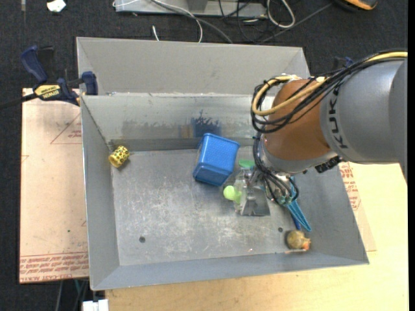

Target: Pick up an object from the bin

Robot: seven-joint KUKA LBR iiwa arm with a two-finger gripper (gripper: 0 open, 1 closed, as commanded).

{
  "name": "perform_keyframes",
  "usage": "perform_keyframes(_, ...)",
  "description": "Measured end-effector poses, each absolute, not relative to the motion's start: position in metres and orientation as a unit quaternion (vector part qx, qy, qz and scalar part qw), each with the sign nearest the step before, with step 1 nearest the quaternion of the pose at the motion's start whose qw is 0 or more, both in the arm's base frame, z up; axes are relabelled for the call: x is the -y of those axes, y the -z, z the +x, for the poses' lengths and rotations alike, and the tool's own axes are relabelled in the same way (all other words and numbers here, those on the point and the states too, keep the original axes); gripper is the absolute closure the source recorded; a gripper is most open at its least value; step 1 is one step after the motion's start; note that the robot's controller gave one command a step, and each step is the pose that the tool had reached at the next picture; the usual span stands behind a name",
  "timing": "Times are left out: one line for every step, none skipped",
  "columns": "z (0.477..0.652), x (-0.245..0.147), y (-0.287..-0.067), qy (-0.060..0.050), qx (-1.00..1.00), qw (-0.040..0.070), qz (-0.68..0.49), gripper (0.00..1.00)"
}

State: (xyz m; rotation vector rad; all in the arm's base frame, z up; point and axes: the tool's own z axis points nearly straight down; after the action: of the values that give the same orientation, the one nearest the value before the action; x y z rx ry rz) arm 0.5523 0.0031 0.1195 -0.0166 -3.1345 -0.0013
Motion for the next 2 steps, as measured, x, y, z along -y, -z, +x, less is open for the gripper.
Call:
perform_keyframes(0.5531,-0.0033,-0.1369,0.001,1.000,0.002,-0.005,1.00)
perform_keyframes(0.5532,-0.0035,-0.1401,0.001,1.000,0.002,-0.005,1.00)
